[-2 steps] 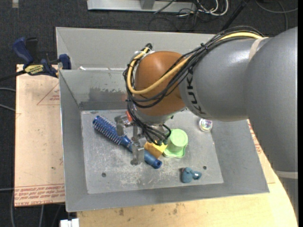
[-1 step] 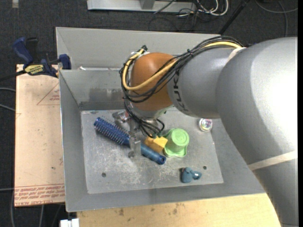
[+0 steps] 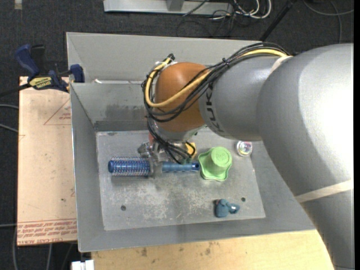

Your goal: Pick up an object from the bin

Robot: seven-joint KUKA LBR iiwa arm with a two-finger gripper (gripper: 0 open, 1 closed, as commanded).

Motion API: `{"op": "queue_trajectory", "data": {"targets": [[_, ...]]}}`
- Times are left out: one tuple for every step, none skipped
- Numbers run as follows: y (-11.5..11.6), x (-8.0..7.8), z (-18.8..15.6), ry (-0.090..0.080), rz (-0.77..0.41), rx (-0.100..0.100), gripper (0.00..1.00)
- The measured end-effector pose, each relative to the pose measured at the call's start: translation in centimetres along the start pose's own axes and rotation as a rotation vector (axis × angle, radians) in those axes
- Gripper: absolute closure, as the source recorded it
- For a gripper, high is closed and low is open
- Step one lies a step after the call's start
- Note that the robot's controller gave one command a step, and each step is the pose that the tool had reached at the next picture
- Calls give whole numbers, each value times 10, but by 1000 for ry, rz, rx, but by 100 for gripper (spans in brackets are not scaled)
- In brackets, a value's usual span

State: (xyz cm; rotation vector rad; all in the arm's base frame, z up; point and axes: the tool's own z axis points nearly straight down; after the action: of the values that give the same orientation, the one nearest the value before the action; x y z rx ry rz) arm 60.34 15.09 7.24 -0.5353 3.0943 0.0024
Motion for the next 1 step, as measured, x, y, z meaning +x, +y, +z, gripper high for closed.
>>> {"op": "queue_trajectory", "data": {"targets": [[17, 1, -88, -9, -29, 1, 100]]}}
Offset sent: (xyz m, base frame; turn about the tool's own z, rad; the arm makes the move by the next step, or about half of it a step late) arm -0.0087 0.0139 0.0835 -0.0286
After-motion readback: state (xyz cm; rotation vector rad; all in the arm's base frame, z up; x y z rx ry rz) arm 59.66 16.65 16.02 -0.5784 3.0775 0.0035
